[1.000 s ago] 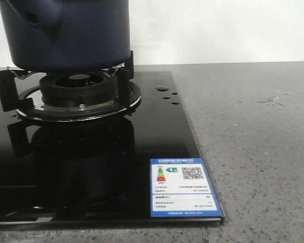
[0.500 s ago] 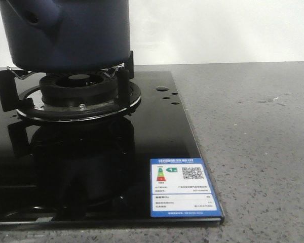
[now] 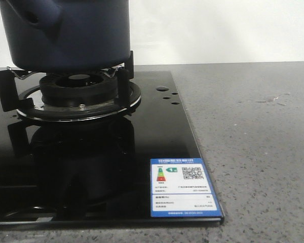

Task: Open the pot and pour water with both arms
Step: 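Tilt the blue cup with the right gripper to pour water into the pot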

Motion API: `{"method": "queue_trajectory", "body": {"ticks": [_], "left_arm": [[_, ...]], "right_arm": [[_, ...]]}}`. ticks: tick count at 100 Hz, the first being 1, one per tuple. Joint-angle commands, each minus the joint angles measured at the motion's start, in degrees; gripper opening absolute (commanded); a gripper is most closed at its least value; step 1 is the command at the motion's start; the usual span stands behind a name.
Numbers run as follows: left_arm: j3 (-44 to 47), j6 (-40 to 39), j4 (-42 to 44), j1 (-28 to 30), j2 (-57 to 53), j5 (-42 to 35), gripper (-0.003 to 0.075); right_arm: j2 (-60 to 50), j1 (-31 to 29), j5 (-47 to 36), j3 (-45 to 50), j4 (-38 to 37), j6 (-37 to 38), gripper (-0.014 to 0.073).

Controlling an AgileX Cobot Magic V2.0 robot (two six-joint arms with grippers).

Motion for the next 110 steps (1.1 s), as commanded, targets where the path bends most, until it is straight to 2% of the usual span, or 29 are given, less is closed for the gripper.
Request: {"method": "queue_trajectory", "body": {"ticks": [1, 97, 110], "left_arm": [[-2.28, 0.17, 0.30, 0.22, -1.27, -6.08, 0.0358], [-2.28, 0.17, 0.30, 0.22, -1.27, -6.08, 0.0358], [-2.28, 0.17, 0.30, 0.22, -1.27, -6.08, 0.0358]], "right_arm": [[-3.01, 0.32, -0.90, -2.31, -2.93, -0.17, 0.0346], [-3.01, 0.32, 0.53, -2.31, -1.44, 0.90, 0.0346], [-3.01, 0.32, 4.33, -2.31, 1.41, 11.12, 0.0346]]}}
